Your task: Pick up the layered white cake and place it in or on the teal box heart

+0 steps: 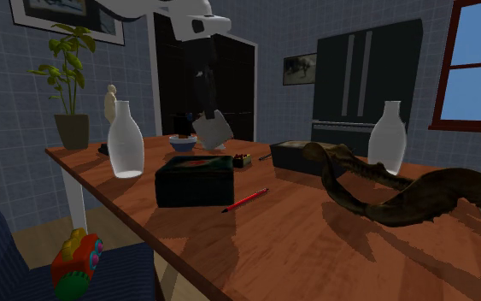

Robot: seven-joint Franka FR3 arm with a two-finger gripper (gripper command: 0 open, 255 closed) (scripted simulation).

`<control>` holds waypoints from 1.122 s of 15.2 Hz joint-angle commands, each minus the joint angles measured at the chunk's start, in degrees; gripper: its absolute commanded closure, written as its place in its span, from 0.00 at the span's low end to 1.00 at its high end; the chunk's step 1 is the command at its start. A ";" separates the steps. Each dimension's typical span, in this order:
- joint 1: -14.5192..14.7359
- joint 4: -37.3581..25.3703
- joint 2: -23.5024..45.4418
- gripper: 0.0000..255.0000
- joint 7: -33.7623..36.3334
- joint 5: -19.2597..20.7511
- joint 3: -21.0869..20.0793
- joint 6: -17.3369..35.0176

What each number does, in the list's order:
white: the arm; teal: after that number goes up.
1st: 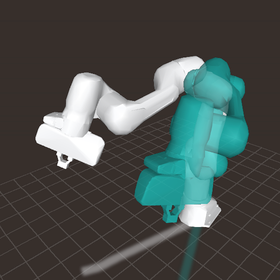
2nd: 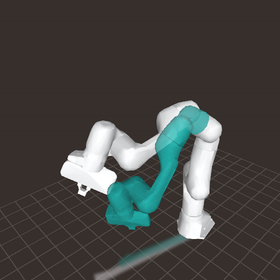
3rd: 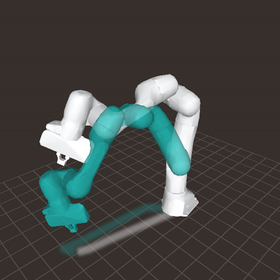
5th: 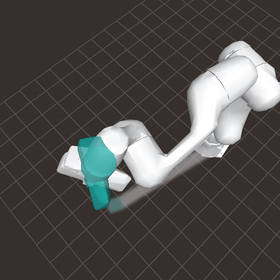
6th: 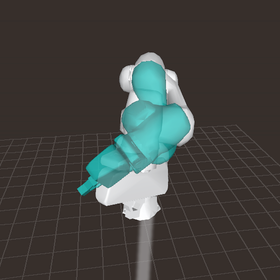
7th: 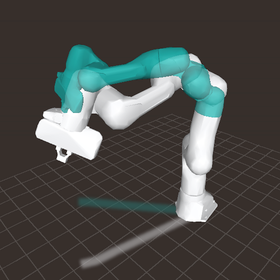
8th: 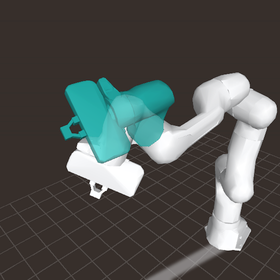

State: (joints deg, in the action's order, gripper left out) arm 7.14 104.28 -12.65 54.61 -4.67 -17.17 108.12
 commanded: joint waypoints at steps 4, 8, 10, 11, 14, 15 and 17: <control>0.12 4.58 -0.65 1.00 -0.22 -0.29 -0.06 3.99; 0.16 5.93 -0.79 1.00 -0.28 -0.36 -0.09 5.19; 0.16 5.93 -0.79 1.00 -0.28 -0.36 -0.09 5.19; 0.16 5.92 -0.79 1.00 -0.28 -0.36 -0.09 5.19; 0.16 5.92 -0.79 1.00 -0.28 -0.36 -0.09 5.19; 0.15 5.91 -0.79 0.00 -0.30 -0.37 -0.07 5.18; 0.16 5.94 -0.80 0.00 -0.28 -0.37 -0.09 5.19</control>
State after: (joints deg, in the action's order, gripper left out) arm 7.30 110.21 -13.48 54.32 -5.05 -17.25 113.31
